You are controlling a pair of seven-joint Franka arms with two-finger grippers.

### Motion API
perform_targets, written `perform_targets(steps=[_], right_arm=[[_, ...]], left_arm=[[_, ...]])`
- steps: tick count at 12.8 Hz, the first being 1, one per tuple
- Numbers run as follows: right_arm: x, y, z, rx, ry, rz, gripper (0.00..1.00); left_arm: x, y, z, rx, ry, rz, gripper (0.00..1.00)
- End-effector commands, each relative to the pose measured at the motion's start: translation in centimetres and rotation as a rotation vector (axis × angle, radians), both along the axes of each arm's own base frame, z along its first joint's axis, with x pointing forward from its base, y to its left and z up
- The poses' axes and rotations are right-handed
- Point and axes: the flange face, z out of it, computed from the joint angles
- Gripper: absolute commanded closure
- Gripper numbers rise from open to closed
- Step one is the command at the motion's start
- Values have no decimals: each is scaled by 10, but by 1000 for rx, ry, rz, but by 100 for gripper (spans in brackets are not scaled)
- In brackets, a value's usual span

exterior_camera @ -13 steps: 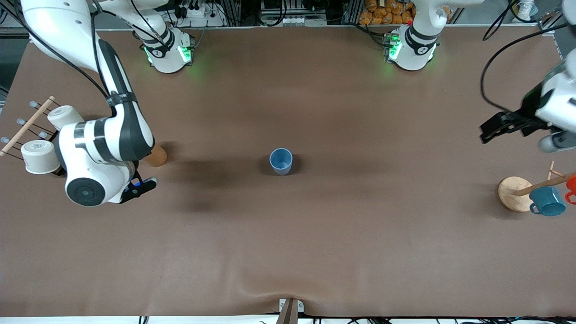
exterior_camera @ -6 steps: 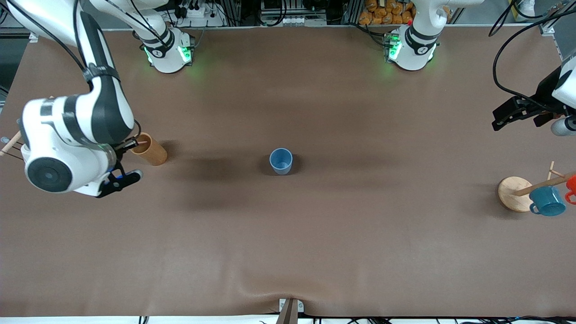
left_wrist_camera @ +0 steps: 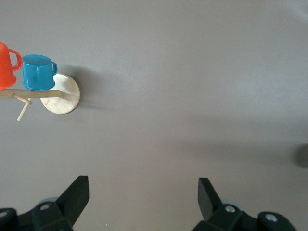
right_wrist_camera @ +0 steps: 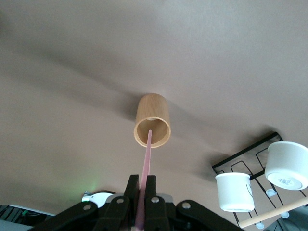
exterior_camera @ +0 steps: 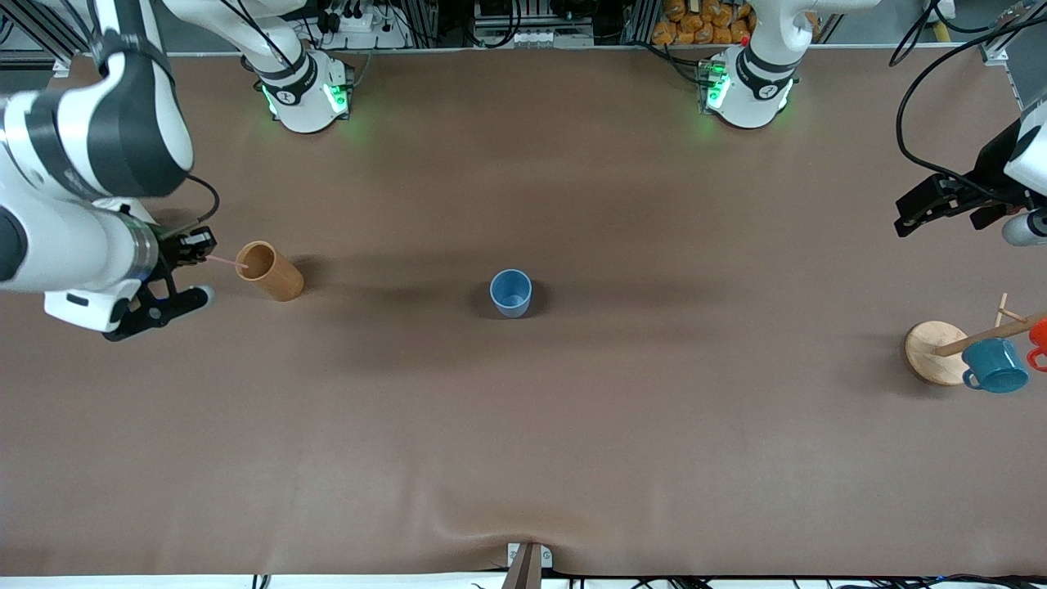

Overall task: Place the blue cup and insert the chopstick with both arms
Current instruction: 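Pull the pink chopstick out of the wooden cup with the right gripper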

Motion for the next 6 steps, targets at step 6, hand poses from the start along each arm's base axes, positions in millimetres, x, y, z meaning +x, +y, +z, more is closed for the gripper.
perform_targets(steps=[6], right_arm=[[15, 95, 0, 246, -137, 69, 100]], left_arm=[[-5, 1, -2, -12, 14, -13, 0]])
